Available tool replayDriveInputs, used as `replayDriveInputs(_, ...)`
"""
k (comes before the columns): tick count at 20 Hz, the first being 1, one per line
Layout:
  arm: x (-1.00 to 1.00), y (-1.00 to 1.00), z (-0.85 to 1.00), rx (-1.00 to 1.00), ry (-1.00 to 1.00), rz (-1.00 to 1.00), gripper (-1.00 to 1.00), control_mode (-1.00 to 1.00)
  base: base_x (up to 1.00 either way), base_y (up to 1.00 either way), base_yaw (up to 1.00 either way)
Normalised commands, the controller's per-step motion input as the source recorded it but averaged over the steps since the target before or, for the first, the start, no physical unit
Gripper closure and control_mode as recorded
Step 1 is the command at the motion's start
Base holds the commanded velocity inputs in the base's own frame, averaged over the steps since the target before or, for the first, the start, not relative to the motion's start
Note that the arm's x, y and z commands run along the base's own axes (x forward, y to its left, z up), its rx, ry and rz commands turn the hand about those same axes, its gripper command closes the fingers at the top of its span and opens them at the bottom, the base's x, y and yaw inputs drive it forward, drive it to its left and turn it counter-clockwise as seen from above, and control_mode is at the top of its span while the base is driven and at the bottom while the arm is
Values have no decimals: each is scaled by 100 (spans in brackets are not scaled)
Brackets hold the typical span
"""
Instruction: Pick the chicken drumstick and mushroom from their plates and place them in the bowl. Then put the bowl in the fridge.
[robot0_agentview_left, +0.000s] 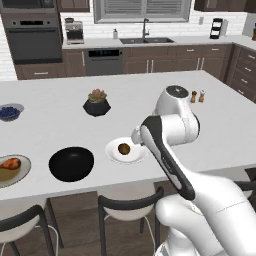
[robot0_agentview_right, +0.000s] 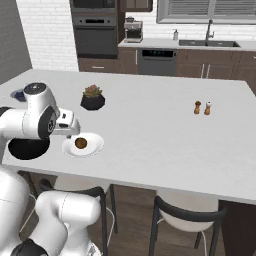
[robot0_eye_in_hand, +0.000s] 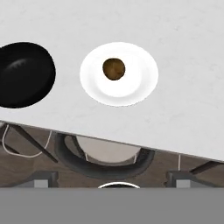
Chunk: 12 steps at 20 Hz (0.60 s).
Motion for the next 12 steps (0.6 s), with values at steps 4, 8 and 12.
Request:
replayDriveInputs(4, 90, 45, -41, 0, 14, 3, -100, -100, 0, 0, 0)
replayDriveInputs(8, 86, 3, -7, 0, 26, 5, -100, -100, 0, 0, 0)
replayDriveInputs(12, 85, 0, -4, 0, 22, 5, -100, -100, 0, 0, 0)
